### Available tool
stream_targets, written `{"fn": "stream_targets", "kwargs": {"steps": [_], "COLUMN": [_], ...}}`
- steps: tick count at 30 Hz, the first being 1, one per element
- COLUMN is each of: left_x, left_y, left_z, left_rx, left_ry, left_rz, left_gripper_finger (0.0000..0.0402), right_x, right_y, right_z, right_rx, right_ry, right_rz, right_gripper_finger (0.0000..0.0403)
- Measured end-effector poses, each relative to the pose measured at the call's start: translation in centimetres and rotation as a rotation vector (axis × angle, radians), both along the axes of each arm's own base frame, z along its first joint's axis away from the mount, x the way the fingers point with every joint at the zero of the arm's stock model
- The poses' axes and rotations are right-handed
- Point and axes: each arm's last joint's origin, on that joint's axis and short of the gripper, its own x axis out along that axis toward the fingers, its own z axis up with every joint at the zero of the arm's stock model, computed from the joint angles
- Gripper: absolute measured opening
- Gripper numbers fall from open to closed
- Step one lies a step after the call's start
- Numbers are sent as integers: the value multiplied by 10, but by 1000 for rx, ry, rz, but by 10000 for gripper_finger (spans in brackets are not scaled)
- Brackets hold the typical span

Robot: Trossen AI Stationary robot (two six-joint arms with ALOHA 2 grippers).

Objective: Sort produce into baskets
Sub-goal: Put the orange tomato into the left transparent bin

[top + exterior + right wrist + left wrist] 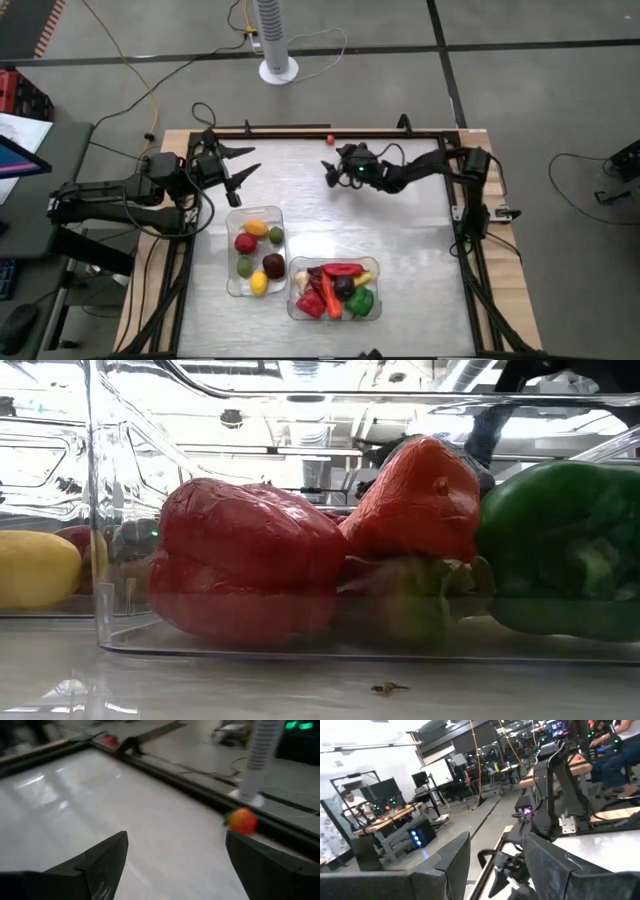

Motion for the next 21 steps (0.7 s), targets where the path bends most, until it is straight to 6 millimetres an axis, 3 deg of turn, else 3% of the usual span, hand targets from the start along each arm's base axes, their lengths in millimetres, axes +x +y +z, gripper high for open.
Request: {"fn": "stream_targets", "kwargs": {"steps": [5,14,21], "left_x": [0,0,22], "left_y": [0,1,24], "left_z": [0,-3,-32], "left_rx": [-2,-25,-53], "left_ry": [5,21,86], "left_rz": [0,11,136], "left_gripper_finger": [169,169,169], "right_x": [15,25,18], "right_y": [-2,-9,16], "right_z": [1,14,18], "right_rx": [-14,33,70], "right_ry": [124,187,386], "right_rz": [-166,-167,-84], "right_gripper_finger": [350,344,344]}}
